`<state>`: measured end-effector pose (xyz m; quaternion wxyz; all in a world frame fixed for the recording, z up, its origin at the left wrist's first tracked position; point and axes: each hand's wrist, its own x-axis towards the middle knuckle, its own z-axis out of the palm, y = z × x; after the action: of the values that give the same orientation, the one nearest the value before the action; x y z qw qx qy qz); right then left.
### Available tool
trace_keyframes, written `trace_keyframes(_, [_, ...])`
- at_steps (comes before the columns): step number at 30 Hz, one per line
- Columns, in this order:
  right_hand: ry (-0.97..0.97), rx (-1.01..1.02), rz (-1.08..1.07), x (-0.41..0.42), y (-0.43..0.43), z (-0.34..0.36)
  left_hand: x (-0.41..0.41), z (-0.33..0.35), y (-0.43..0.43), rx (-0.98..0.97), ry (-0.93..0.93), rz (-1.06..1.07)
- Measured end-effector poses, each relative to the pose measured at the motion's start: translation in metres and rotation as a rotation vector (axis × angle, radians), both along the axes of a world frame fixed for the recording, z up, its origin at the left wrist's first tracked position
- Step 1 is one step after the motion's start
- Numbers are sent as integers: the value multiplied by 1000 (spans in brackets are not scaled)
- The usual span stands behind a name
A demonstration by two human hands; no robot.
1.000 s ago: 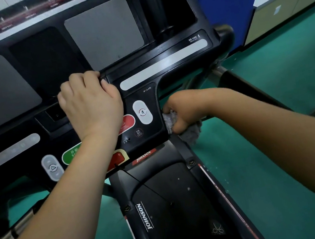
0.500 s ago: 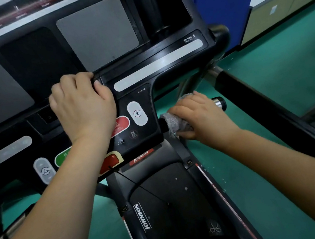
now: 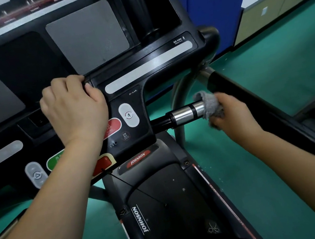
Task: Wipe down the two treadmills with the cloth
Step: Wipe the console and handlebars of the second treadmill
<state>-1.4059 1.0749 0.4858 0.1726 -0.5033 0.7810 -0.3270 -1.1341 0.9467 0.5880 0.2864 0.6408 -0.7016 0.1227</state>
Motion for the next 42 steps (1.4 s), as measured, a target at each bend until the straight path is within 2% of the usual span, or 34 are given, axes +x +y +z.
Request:
trace_keyframes(2, [-261,89,-147,14,14,-10,0,0,0,-2,5,-2])
trace_keyframes(6, [-618,204,-264,59,37,-44,-1,0,1,-9,6,-1])
trace_keyframes(9, [-1008,9,-402,73,32,-36,-1,0,1,-16,10,-8])
trace_keyframes(11, [-1273,-220,-396,74,22,-19,-1,0,1,-19,9,-9])
trace_keyframes(12, [-1337,-302,-373,75,17,-11,-1,0,0,-20,7,-8])
trace_keyframes(15, [-1372,-395,-349,91,1,-3,-1,-1,1,-23,-1,-9])
trace_keyframes(18, [-1385,-318,-338,109,-6,-9,-1,0,1,-27,6,-11])
trace_keyframes(21, [-1469,-241,-198,116,-4,-9,-2,0,1,-27,2,-13])
trace_keyframes(23, [-1541,-268,-144,111,0,-8,-2,-1,2,-28,0,-11])
trace_keyframes(29, [-1598,-430,-294,77,-7,-16,-1,0,0,-29,-5,-12])
trace_keyframes(31, [-1606,-419,-282,83,-12,-17,-2,-1,1,-28,-4,-12])
trace_keyframes(36, [-1592,-187,-92,135,-11,-11,-1,0,0,-24,2,-14])
trace_keyframes(42, [-1720,-281,-234,97,-12,-6,-1,-1,1,-14,-3,-14])
